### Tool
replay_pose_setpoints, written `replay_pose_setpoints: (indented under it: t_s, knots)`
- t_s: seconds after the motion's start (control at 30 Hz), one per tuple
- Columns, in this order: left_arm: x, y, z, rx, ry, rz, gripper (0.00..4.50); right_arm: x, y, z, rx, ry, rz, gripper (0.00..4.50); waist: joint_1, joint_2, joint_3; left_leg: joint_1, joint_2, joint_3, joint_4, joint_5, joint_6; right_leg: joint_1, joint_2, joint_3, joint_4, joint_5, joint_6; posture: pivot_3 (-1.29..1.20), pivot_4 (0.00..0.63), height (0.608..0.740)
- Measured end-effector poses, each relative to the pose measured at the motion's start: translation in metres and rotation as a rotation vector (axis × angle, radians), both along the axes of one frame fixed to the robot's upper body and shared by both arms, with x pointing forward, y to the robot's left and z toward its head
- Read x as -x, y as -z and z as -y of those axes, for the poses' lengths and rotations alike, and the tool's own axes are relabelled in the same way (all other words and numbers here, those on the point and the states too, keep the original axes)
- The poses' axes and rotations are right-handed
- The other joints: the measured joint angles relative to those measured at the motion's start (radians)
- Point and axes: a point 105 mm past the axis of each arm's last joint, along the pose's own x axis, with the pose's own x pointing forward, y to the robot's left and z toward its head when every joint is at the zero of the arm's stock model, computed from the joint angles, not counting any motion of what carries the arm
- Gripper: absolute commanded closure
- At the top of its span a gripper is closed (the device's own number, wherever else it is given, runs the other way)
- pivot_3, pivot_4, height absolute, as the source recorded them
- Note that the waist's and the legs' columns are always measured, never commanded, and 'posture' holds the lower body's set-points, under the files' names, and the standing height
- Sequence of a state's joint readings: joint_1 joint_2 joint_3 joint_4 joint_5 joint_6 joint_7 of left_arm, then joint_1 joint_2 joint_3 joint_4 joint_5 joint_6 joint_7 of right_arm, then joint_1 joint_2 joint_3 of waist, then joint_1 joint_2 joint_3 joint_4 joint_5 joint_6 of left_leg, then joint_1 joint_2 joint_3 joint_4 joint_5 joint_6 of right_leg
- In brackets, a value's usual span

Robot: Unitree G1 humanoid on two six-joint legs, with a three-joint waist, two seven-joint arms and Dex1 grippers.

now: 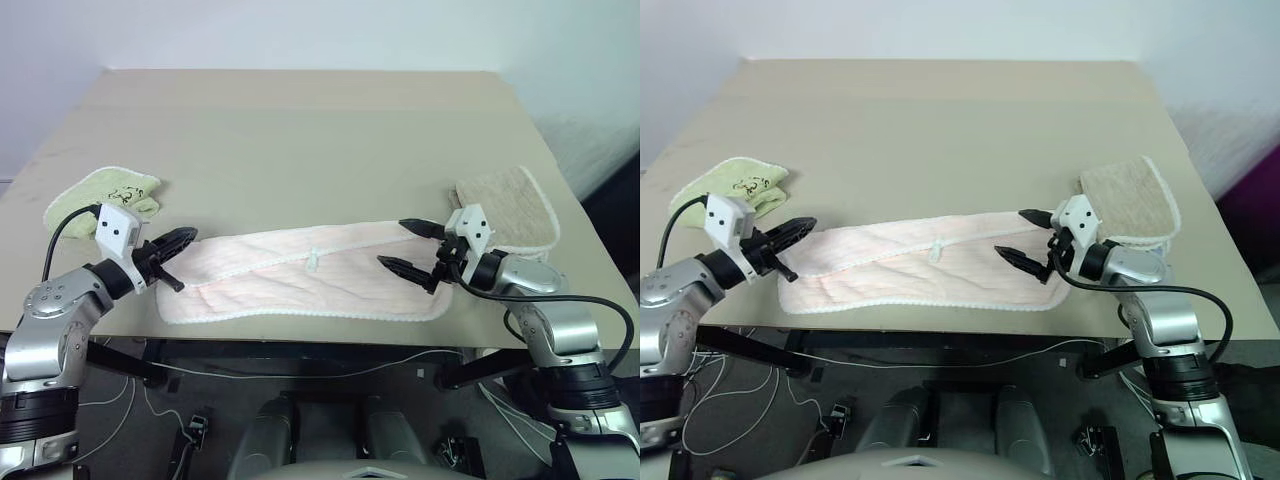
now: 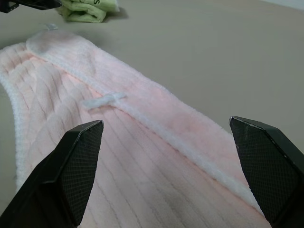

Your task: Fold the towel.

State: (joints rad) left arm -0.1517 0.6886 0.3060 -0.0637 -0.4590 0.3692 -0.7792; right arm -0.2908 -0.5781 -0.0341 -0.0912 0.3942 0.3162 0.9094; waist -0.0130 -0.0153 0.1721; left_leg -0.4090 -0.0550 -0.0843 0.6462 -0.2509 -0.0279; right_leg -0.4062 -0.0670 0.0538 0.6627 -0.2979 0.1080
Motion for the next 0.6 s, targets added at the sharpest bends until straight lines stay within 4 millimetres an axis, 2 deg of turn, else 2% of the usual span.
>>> replay_pose_setpoints:
  t_s: [0.6]
  knots:
    - [-0.0024, -0.0025, 0.0074, -0.022, 0.048, -0.007, 4.47, -0.0016, 0.0013, -0.0007, -0.006, 0.004, 0.02, 0.04, 0.0, 0.0, 0.0, 0.0, 0.0, 0.0, 0.0, 0.0, 0.0, 0.0, 0.0, 0.0, 0.0, 0.0, 0.0, 0.0, 0.15, 0.74]
